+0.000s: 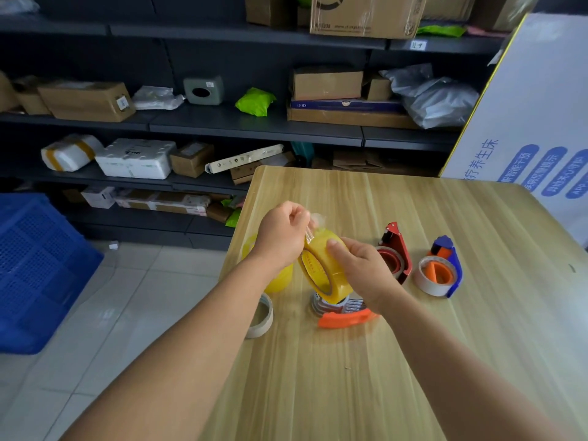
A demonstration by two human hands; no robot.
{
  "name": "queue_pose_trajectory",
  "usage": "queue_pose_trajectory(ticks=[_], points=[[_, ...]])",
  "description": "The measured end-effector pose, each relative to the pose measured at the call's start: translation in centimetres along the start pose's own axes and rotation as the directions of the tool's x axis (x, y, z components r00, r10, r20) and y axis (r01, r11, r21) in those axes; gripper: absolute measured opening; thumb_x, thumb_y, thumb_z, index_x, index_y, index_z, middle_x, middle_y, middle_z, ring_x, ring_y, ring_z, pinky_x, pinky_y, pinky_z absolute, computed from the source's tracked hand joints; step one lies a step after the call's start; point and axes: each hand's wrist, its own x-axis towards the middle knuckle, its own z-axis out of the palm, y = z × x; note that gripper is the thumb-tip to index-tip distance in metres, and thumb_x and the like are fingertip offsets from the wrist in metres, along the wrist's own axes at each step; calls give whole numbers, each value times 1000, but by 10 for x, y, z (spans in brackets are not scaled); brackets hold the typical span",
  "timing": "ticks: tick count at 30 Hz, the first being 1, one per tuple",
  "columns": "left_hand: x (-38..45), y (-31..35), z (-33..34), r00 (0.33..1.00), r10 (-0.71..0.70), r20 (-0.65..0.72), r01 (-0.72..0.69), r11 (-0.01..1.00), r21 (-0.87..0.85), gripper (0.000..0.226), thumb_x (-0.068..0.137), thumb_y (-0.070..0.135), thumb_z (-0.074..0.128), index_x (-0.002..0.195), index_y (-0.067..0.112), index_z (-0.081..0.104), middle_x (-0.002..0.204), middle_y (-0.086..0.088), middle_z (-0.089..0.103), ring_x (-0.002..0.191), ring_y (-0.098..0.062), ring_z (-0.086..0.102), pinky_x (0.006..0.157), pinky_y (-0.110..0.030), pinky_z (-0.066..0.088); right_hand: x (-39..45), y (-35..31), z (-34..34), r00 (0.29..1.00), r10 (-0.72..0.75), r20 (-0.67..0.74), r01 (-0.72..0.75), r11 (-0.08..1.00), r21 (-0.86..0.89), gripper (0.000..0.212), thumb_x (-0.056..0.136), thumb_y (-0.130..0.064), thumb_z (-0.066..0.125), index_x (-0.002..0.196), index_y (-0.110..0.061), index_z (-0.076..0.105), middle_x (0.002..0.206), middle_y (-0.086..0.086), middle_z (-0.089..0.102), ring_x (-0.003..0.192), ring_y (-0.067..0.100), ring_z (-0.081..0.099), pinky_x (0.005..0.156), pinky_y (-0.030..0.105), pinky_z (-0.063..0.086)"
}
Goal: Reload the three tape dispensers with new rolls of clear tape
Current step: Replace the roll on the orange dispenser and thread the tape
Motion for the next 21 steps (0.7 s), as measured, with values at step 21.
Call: queue_pose_trajectory(ticks=[21], points=[[-19, -11, -10, 899, 96, 428, 49, 948, -315, 66, 88, -16, 45, 139, 26, 40, 143, 0, 45, 118, -12, 54, 94, -24, 49, -1, -13, -21, 970, 206, -128, -183, 968, 174, 33, 95, -41, 52, 95, -16, 73, 62, 5, 62, 52, 17, 56, 54, 29, 47]])
